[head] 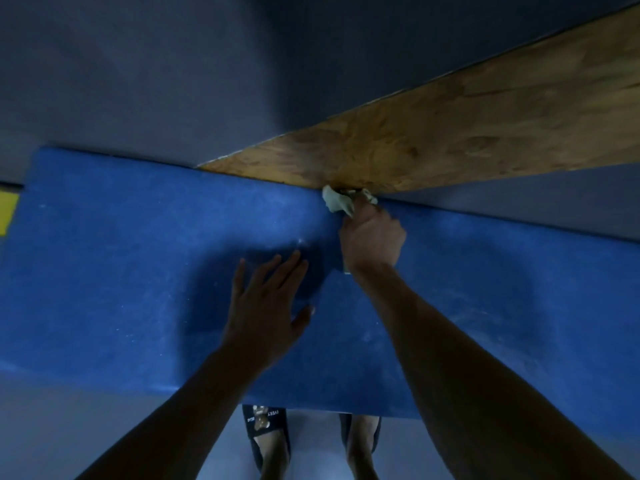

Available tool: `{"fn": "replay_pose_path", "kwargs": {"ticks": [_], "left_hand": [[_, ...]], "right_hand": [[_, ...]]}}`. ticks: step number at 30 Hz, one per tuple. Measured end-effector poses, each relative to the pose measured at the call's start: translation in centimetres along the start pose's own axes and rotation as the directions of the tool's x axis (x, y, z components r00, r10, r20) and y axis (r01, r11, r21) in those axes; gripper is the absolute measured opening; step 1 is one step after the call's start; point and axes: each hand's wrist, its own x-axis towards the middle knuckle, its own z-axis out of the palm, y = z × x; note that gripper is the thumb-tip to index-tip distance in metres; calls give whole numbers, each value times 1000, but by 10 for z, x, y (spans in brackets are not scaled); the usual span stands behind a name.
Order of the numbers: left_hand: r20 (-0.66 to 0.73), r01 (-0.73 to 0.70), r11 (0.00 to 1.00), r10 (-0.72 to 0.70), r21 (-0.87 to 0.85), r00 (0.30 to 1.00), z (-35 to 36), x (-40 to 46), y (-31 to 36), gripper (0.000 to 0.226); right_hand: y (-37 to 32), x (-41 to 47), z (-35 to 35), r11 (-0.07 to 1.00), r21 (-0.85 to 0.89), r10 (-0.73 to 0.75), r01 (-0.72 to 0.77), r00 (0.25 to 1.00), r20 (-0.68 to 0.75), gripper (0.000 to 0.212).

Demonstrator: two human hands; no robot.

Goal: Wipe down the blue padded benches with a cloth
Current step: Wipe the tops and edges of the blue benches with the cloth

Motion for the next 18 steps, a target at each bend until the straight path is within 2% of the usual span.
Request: {"fn": "replay_pose_path", "kwargs": {"ticks": [2, 5, 6, 9, 11, 13, 16, 18], "left_hand": [[5, 3, 1000, -3, -5, 1000, 0, 0, 0, 69], [10, -4, 1000, 4, -12, 1000, 0, 0, -1, 69], [10, -8, 1000, 8, -13, 1000, 0, 0, -3, 69], [15, -21, 1000, 21, -5, 1000, -1, 2, -5, 69], [12, -29, 1000, 29, -9, 1000, 0, 2, -7, 68], [8, -25, 999, 25, -24, 1000, -1, 2, -6, 68], [-1, -19, 1000, 19, -23, 1000, -1, 2, -6, 68], [-18, -24, 999, 24, -33, 1000, 0, 3, -7, 66]], "right_hand": [[-9, -1, 0, 994, -19, -107, 107, 994, 2, 23], [21, 0, -11, 940, -93, -334, 329, 941, -45, 26], [37, 3, -17, 941, -106, -326, 322, 945, -28, 28], [91, 13, -33, 992, -109, -71, 69, 997, -14, 26], [103, 9, -34, 995, -95, 32, -33, 999, -21, 20], [87, 3, -25, 996, -76, 39, -41, 999, -30, 19], [34, 0, -10, 998, -41, -46, 46, 999, -3, 25], [-10, -2, -1, 994, -18, -111, 110, 990, -82, 19]]}}
